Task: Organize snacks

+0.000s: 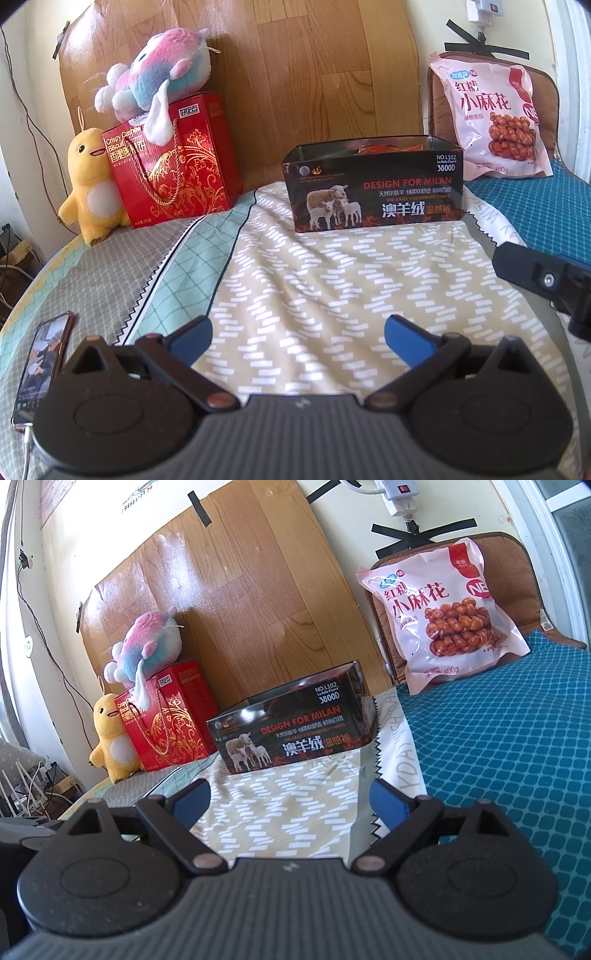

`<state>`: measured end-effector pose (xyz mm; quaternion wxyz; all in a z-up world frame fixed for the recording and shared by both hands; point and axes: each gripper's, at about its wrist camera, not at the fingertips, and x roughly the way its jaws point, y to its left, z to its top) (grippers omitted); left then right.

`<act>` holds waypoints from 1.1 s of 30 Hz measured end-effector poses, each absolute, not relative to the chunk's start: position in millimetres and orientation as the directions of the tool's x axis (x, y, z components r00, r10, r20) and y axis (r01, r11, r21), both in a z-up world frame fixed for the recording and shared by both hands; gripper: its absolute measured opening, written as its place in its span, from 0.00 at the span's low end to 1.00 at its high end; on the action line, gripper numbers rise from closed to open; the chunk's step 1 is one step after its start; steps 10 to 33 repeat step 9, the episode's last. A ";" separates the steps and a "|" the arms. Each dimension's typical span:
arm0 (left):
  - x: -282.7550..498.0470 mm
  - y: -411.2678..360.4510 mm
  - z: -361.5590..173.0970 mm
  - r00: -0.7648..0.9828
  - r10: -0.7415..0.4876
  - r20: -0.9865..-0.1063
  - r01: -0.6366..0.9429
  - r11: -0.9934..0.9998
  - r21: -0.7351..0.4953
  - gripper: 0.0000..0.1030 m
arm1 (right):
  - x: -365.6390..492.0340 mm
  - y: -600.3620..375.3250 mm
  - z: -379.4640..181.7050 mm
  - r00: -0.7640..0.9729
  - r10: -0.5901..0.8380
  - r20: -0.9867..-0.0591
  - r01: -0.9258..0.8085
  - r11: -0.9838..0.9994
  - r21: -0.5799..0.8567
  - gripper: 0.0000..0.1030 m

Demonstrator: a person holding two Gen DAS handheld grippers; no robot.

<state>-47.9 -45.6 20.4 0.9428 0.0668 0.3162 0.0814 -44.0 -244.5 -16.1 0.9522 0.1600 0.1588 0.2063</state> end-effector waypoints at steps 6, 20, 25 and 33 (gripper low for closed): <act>-49.0 -40.3 22.8 0.793 0.148 -0.590 -0.088 0.988 0.130 1.00 | -43.7 -243.9 -16.1 0.865 0.444 -0.236 -0.341 0.863 0.372 0.92; -51.1 -37.8 25.5 0.803 0.103 -0.586 -0.063 0.994 0.088 1.00 | -43.6 -241.6 -15.4 0.864 0.443 -0.240 -0.340 0.864 0.371 0.92; -51.1 -37.8 25.5 0.803 0.103 -0.586 -0.063 0.994 0.088 1.00 | -43.6 -241.6 -15.4 0.864 0.443 -0.240 -0.340 0.864 0.371 0.92; -51.1 -37.8 25.5 0.803 0.103 -0.586 -0.063 0.994 0.088 1.00 | -43.6 -241.6 -15.4 0.864 0.443 -0.240 -0.340 0.864 0.371 0.92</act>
